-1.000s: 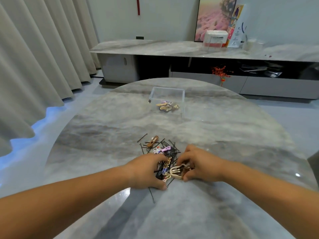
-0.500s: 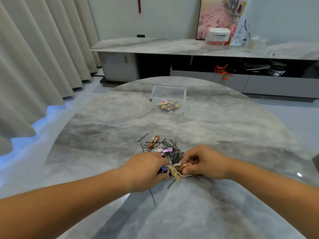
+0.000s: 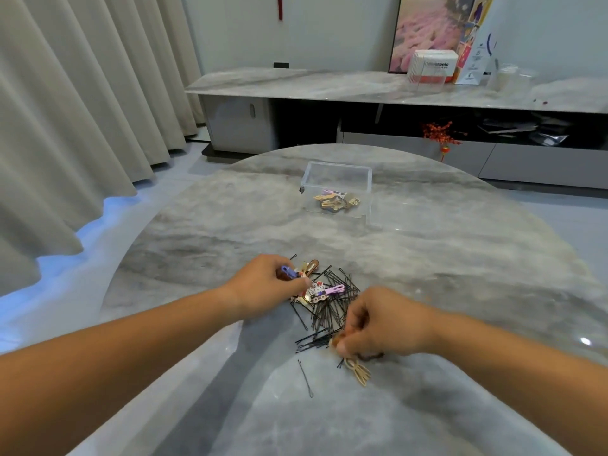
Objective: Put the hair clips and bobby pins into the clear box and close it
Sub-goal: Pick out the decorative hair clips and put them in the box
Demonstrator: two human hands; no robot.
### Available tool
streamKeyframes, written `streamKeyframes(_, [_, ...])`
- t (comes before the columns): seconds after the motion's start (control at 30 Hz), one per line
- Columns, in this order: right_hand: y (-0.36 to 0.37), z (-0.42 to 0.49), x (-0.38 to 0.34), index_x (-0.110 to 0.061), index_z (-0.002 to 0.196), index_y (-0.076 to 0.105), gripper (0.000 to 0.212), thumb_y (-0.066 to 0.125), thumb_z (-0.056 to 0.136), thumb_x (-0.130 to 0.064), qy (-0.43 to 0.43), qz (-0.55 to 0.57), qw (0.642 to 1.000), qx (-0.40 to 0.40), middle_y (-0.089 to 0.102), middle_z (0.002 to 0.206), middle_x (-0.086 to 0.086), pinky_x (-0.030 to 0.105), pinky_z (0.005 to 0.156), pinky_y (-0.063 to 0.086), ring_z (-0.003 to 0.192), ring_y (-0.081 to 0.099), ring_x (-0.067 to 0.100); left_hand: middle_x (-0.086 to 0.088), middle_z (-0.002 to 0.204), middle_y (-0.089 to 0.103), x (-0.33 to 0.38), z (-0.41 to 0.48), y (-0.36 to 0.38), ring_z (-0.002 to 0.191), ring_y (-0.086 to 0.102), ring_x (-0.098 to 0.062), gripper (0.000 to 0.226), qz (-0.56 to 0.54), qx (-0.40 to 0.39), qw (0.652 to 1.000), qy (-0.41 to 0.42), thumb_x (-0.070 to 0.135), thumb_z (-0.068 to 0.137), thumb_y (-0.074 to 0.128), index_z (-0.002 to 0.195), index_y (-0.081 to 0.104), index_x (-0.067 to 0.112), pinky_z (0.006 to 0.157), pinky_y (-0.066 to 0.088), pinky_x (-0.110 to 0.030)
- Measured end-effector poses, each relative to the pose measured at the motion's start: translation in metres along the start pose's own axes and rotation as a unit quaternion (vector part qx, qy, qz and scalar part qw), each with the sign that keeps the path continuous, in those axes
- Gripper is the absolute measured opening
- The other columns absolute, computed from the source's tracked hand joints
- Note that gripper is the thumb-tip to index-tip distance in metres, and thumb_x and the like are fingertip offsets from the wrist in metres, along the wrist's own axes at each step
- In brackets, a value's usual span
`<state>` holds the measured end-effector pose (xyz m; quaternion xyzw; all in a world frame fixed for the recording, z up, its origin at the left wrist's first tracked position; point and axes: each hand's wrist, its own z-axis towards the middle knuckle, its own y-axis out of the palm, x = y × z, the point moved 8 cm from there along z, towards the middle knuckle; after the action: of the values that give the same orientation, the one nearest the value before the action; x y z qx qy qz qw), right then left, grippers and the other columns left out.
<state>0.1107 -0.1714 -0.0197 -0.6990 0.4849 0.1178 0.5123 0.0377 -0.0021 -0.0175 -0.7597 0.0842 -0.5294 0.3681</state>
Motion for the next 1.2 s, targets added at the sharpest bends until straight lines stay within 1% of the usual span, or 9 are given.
streamKeyframes(0.07, [0.012,-0.005,0.001,-0.019,0.069,0.068,0.024,0.085,0.067,-0.036,0.003,-0.093,0.996,0.010,0.064,0.061,-0.006,0.022,0.054,0.044,0.054,0.054,0.005,0.007,0.054,0.053,0.003,0.007,0.001,0.045,0.040,-0.004,0.034,0.001,-0.003,1.000,0.006,0.046,0.082,0.074,0.077,0.072,0.012,0.047,0.031,-0.019])
streamKeyframes(0.2, [0.011,-0.005,0.000,-0.023,0.076,0.061,0.030,0.083,0.063,-0.039,-0.008,-0.172,0.983,0.068,0.062,0.069,-0.008,0.029,0.060,0.046,0.072,0.060,0.013,0.012,0.037,0.043,0.013,0.018,0.002,0.037,0.039,-0.003,0.034,0.039,0.006,0.999,0.028,0.042,0.083,0.075,0.060,0.064,0.020,0.040,0.026,-0.014])
streamKeyframes(0.33, [0.011,-0.005,0.000,-0.022,0.076,0.060,0.030,0.083,0.064,-0.039,-0.031,-0.174,0.982,0.069,0.066,0.073,-0.006,0.032,0.066,0.051,0.074,0.062,0.013,0.002,0.060,0.060,0.006,0.024,0.012,0.055,0.050,-0.009,0.033,0.078,-0.007,0.997,0.013,0.045,0.081,0.076,0.078,0.071,0.013,0.051,0.036,-0.025])
streamKeyframes(0.4, [0.008,-0.003,0.004,-0.019,0.078,0.065,0.030,0.085,0.064,-0.036,-0.040,-0.114,0.991,0.066,0.071,0.076,-0.004,0.031,0.066,0.052,0.072,0.064,0.011,-0.003,0.070,0.067,0.004,0.026,0.015,0.062,0.055,-0.014,0.031,0.089,0.001,0.996,0.012,0.045,0.079,0.078,0.079,0.071,0.015,0.056,0.040,-0.028])
streamKeyframes(0.47, [0.000,0.001,0.013,-0.017,0.077,0.067,0.027,0.089,0.064,-0.027,-0.027,0.012,0.997,0.071,0.075,0.076,0.000,0.029,0.064,0.054,0.065,0.066,0.009,0.002,0.067,0.063,0.005,0.028,0.015,0.060,0.054,-0.011,0.027,0.096,0.005,0.995,0.015,0.044,0.077,0.080,0.072,0.067,0.021,0.053,0.038,-0.027])
streamKeyframes(0.57, [-0.019,0.005,0.023,-0.013,0.075,0.070,0.020,0.088,0.067,-0.012,-0.009,0.164,0.981,0.104,0.071,0.068,0.002,0.028,0.061,0.051,0.060,0.061,0.011,0.007,0.065,0.058,0.008,0.030,0.015,0.060,0.052,-0.010,0.026,0.121,0.009,0.993,0.011,0.040,0.076,0.081,0.072,0.064,0.021,0.052,0.036,-0.027])
streamKeyframes(0.73, [-0.043,0.010,0.034,-0.004,0.080,0.070,0.017,0.084,0.070,-0.003,0.011,0.290,0.947,0.139,0.065,0.063,0.006,0.022,0.047,0.047,0.053,0.060,0.014,0.002,0.059,0.053,0.006,0.036,0.014,0.053,0.047,-0.012,0.034,0.124,-0.001,0.992,-0.011,0.031,0.074,0.084,0.064,0.056,0.015,0.047,0.033,-0.027])
streamKeyframes(0.93, [-0.049,0.023,0.038,-0.005,0.083,0.071,0.019,0.084,0.069,-0.004,0.005,0.316,0.938,0.139,0.068,0.068,0.007,0.023,0.051,0.050,0.059,0.064,0.017,0.001,0.058,0.055,-0.001,0.043,0.009,0.053,0.047,-0.013,0.030,0.083,-0.010,0.996,-0.020,0.025,0.073,0.084,0.066,0.057,0.014,0.050,0.036,-0.025])
streamKeyframes(1.2, [-0.068,0.032,0.038,-0.006,0.084,0.071,0.019,0.083,0.070,-0.005,-0.006,0.319,0.935,0.151,0.069,0.068,0.006,0.027,0.056,0.053,0.061,0.066,0.017,-0.005,0.062,0.064,0.001,0.042,-0.005,0.054,0.053,-0.014,0.029,-0.122,-0.016,0.992,-0.022,0.017,0.075,0.085,0.068,0.057,0.013,0.053,0.041,-0.022])
